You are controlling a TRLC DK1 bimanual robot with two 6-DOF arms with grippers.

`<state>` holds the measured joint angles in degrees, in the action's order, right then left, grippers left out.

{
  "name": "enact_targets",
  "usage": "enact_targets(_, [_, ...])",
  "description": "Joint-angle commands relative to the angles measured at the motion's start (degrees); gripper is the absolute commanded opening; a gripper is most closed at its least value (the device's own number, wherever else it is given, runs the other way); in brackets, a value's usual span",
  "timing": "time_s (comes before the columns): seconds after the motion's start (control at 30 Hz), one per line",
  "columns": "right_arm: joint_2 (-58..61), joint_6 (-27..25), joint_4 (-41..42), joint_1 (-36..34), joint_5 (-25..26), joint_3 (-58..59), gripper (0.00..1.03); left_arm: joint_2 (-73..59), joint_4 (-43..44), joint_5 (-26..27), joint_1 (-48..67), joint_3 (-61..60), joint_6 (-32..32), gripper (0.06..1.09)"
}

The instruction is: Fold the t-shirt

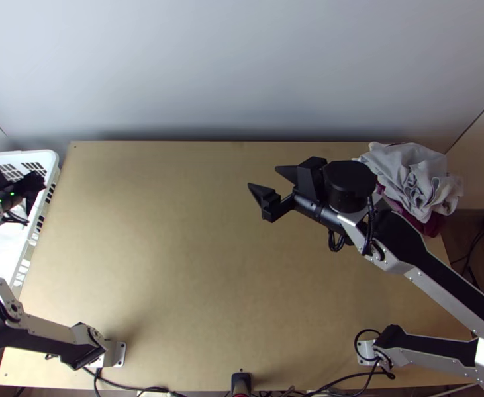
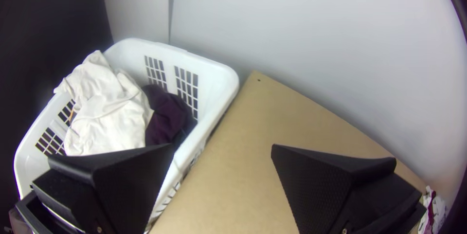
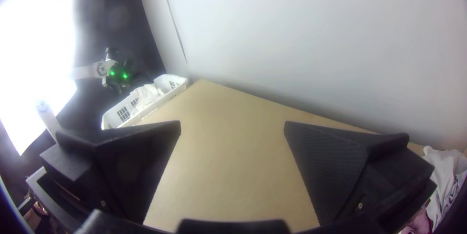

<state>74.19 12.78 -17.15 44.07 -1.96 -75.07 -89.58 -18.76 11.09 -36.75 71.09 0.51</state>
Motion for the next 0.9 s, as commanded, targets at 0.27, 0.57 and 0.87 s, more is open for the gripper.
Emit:
enact_targets(0.27, [1.6,4.6,-1.0,5.9,-2.2,-1.1,0.99,-21.0,0.0,-3.5,-11.4,15.8,-0.8,1.03])
enact_targets(0.57, [2.7,5.2,-1.0,7.1,-2.3,-1.2,0.99,-39.6,-5.9,-9.2,-16.5,39.1,-3.4,1.03])
enact_targets(0.87, [3.5,5.9,-0.8,7.6,-2.4,0.1,0.99,-49.8,-6.3,-9.2,-19.1,53.9,-3.3,1.03])
